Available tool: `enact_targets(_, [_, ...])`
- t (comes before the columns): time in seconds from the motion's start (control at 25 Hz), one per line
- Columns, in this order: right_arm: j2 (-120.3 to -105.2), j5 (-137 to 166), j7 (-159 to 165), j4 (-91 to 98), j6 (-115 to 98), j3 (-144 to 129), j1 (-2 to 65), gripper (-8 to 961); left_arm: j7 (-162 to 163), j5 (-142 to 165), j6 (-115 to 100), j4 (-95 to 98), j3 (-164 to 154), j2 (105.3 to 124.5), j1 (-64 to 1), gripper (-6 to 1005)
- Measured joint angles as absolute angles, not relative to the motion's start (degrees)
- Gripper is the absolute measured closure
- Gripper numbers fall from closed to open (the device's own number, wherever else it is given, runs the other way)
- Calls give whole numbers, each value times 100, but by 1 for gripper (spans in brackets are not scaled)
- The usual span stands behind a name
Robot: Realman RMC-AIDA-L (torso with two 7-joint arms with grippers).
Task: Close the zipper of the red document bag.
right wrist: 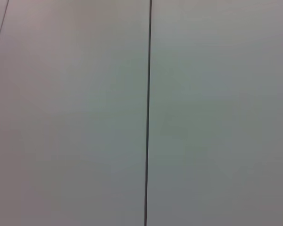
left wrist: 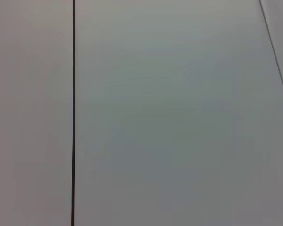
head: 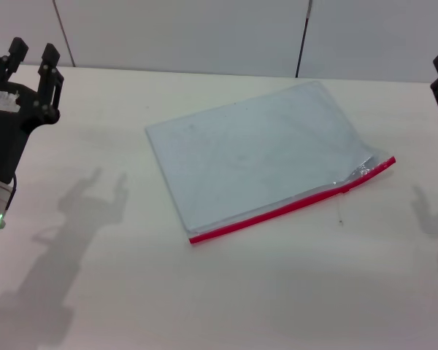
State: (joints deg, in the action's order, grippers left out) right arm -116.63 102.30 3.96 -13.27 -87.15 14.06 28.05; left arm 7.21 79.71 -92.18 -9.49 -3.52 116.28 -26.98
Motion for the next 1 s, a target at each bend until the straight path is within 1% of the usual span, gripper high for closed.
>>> enact_targets(1.0, [-11663, 10230, 396, -1322, -8430, 1406, 2886, 370, 810, 7971, -9225, -949, -351, 11627, -2698, 571])
